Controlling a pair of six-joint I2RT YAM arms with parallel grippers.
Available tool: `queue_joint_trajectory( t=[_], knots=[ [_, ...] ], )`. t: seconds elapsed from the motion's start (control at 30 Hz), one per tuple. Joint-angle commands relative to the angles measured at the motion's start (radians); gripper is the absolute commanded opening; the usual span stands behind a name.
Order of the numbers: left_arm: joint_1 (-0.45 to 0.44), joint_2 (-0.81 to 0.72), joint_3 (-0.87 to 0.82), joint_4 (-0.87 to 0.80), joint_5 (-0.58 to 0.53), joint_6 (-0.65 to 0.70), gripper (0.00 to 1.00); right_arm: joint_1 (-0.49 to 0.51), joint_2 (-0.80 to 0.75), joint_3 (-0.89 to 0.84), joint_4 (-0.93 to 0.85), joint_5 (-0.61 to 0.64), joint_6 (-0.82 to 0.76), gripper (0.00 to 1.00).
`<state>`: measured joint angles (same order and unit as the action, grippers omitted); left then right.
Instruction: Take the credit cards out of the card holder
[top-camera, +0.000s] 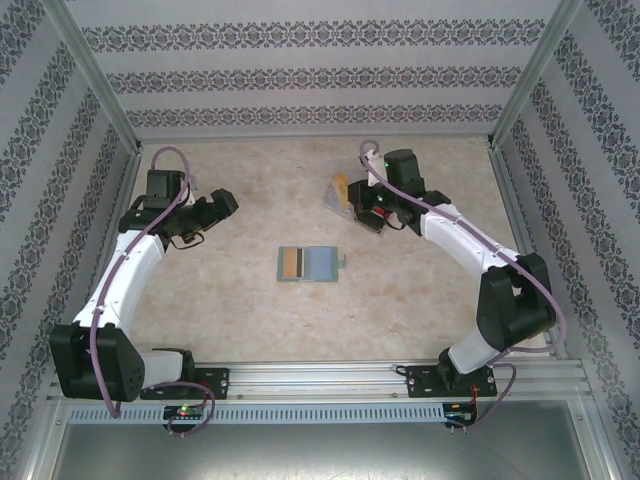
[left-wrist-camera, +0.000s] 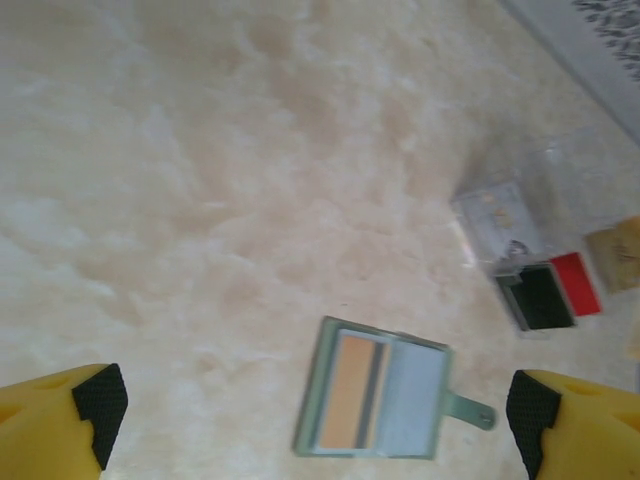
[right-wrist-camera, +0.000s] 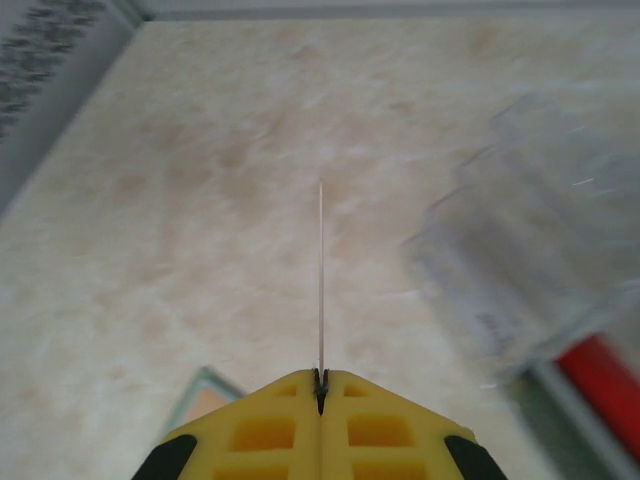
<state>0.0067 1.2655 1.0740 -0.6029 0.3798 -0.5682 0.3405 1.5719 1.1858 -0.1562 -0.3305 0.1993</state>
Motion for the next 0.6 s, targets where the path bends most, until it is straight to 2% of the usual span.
queue_joint_trajectory(
  t=[0.0, 0.1, 0.23, 0.3, 0.43, 0.57],
  knots=[
    [0.018, -0.011, 0.019, -0.076, -0.051, 0.075, 1.0, -0.04, 0.015, 0.082, -0.113, 0.142, -0.187, 0.0],
    [0.029, -0.011, 0.015, -0.07, -0.027, 0.075, 0.99, -0.094, 0.053, 0.144, -0.176, 0.112, -0.257, 0.0],
    [0.035, -0.018, 0.003, -0.061, -0.016, 0.075, 0.99, -0.146, 0.085, 0.16, -0.151, 0.02, -0.429, 0.0],
    [0.035, -0.015, 0.005, -0.06, 0.005, 0.08, 0.99, -0.166, 0.131, 0.231, -0.22, 0.006, -0.504, 0.0],
    [0.036, -0.011, 0.006, -0.063, 0.022, 0.083, 1.0, -0.21, 0.212, 0.343, -0.336, -0.015, -0.618, 0.0],
    [0.035, -0.006, 0.007, -0.061, 0.034, 0.089, 0.99, -0.254, 0.241, 0.375, -0.355, -0.056, -0.682, 0.0]
  ],
)
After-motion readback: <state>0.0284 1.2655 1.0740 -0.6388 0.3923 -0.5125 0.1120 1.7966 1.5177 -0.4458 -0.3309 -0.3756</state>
